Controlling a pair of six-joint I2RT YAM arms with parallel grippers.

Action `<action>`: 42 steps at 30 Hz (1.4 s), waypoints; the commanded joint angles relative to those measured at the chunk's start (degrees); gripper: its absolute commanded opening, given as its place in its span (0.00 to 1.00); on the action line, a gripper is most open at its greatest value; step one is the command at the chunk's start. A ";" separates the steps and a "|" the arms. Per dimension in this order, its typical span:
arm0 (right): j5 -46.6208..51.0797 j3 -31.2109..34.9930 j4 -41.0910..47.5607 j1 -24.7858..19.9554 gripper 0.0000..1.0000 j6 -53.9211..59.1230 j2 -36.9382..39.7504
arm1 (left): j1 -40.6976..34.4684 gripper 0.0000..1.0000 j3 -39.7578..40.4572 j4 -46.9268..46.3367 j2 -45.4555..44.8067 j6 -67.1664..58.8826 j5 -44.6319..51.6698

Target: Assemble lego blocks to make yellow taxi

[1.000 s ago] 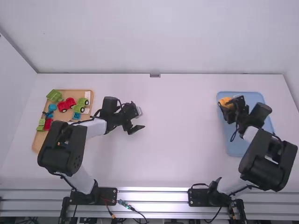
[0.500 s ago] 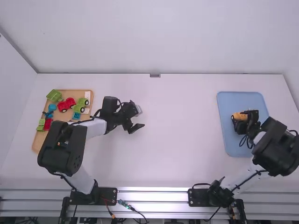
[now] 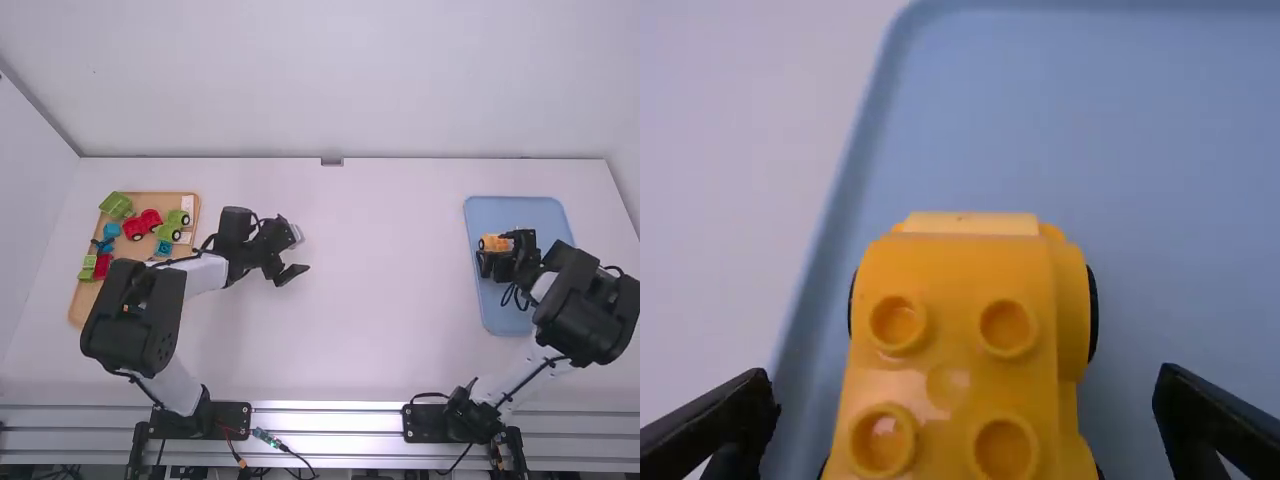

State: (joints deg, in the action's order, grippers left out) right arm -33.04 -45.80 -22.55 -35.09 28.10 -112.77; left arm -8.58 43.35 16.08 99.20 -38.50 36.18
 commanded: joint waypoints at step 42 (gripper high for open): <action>29.68 -4.48 22.55 32.65 0.77 -20.37 36.19 | 8.58 0.78 19.66 -16.08 -13.37 38.50 -36.18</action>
State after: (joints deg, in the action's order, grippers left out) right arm -6.83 -52.10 -0.01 -3.86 11.35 -78.98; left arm 0.27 64.82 -0.08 88.62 -0.40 -0.01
